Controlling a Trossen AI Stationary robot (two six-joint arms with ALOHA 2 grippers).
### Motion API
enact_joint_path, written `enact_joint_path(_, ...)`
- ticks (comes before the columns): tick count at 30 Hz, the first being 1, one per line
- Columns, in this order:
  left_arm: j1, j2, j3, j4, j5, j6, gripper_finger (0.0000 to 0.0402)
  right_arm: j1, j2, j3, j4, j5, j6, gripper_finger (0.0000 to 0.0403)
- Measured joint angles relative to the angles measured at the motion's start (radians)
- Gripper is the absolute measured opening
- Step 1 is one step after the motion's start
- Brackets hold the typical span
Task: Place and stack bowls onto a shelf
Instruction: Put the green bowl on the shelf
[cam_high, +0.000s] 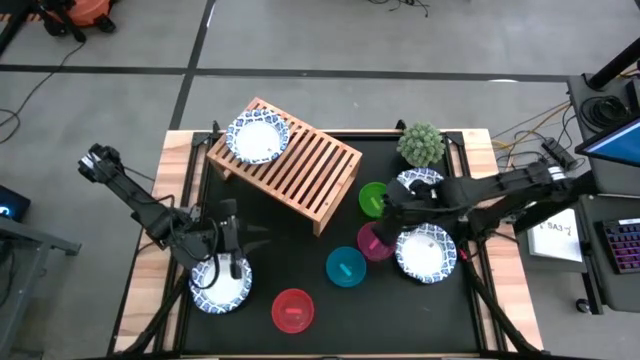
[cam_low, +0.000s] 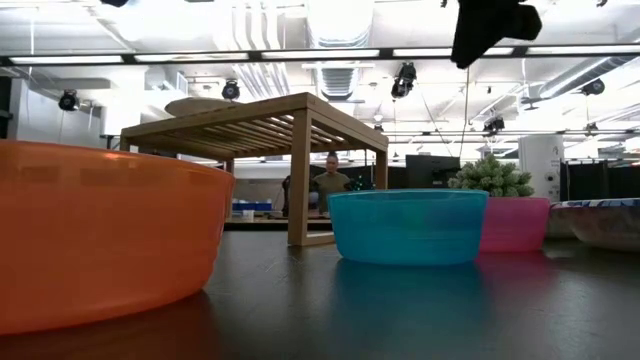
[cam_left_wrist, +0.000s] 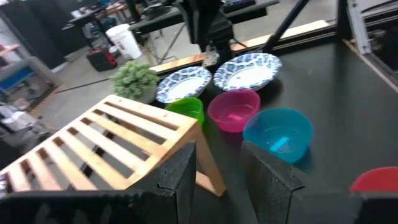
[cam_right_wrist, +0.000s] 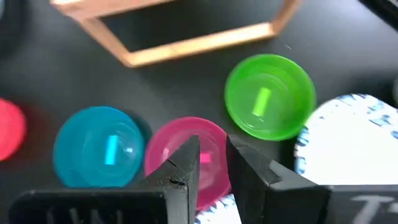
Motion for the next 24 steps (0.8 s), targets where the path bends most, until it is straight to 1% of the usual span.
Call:
enact_joint_path(3,0.0,-0.002,0.0,-0.019,-0.034,0.018,0.0111,-0.04,0.06,0.058,-0.078,-0.033,-0.002,0.0068)
enact_joint_path(7,0.001,-0.006,0.0,-0.018,-0.111,0.051,0.0111,-0.105,0.129,0.077,-0.079,-0.075,-0.081,0.0068)
enact_joint_path(10,0.001,-0.01,0.0,-0.022,-0.124,0.03,0.0111,-0.144,0.174,0.077,-0.078,-0.075,-0.129,0.0068)
enact_joint_path(14,0.001,-0.007,0.0,-0.023,-0.115,-0.058,0.0111,-0.171,0.237,0.076,-0.071,-0.075,-0.178,0.0068)
enact_joint_path(19,-0.002,0.006,-0.002,-0.047,-0.075,-0.177,0.0111,-0.191,0.3,0.076,-0.065,-0.077,-0.168,0.0072)
enact_joint_path(21,-0.002,0.009,-0.002,-0.045,-0.067,-0.195,0.0111,-0.194,0.316,0.076,-0.061,-0.08,-0.177,0.0082)
enact_joint_path(24,-0.007,0.01,-0.002,-0.046,-0.063,-0.213,0.0111,-0.203,0.331,0.075,-0.025,-0.129,-0.214,0.0112)
